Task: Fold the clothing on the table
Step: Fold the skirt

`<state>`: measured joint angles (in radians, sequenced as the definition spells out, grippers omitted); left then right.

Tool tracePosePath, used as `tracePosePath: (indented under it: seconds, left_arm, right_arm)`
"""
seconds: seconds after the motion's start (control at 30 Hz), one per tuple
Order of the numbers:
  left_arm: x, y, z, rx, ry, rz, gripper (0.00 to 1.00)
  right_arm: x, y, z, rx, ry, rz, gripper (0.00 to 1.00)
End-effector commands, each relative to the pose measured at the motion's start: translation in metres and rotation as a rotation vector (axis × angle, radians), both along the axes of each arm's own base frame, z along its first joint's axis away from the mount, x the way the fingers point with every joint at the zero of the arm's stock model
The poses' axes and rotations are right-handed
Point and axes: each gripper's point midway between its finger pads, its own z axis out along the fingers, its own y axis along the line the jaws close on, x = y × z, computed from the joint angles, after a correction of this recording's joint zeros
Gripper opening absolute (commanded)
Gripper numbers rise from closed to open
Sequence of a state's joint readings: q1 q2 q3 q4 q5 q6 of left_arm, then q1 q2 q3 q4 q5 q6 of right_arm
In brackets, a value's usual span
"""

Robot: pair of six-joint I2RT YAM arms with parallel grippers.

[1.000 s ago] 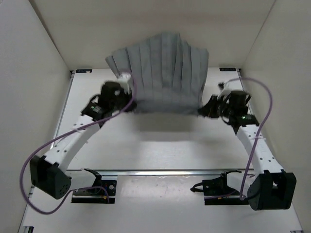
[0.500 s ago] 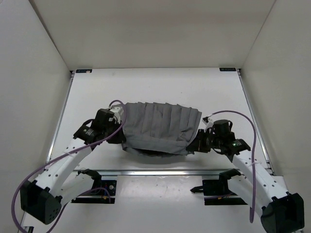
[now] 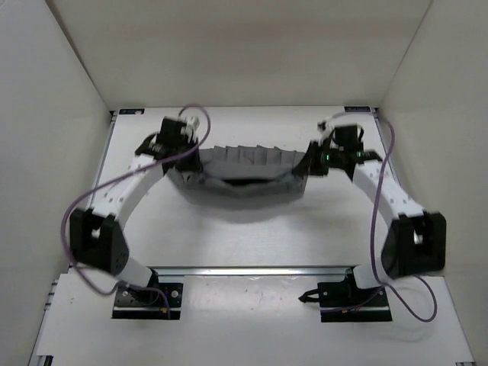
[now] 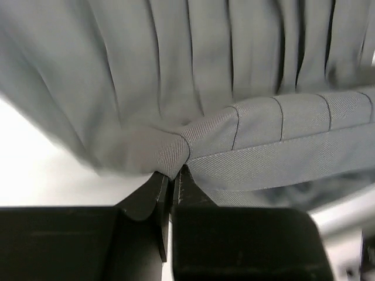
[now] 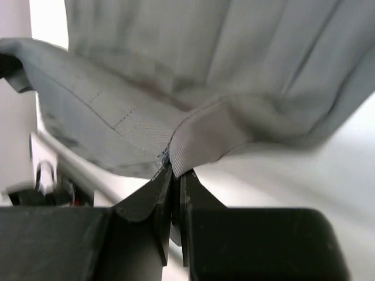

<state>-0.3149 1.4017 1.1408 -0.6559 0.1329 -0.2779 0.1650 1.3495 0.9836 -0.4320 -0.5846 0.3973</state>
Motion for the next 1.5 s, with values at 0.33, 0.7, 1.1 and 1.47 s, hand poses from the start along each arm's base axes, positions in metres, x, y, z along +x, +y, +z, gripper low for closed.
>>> tracePosePath:
  seconds: [0.33, 0.7, 1.1, 1.47]
  left_arm:
    - [0.137, 0.010, 0.295, 0.013, -0.730, 0.164, 0.00]
    - [-0.054, -0.017, 0.046, 0.057, -0.168, -0.062, 0.00]
    - [-0.082, 0.030, 0.002, 0.019, -0.010, 0.033, 0.00]
    - [-0.017, 0.014, -0.019, 0.030, -0.008, 0.022, 0.00]
  right_arm:
    - [0.156, -0.062, 0.249, -0.242, -0.664, -0.229, 0.00]
    - [-0.061, -0.020, 0.046, -0.225, -0.216, -0.092, 0.00]
    - [-0.080, -0.025, -0.004, -0.004, -0.062, -0.111, 0.00]
    - [-0.036, -0.004, -0.023, -0.027, -0.062, -0.041, 0.00]
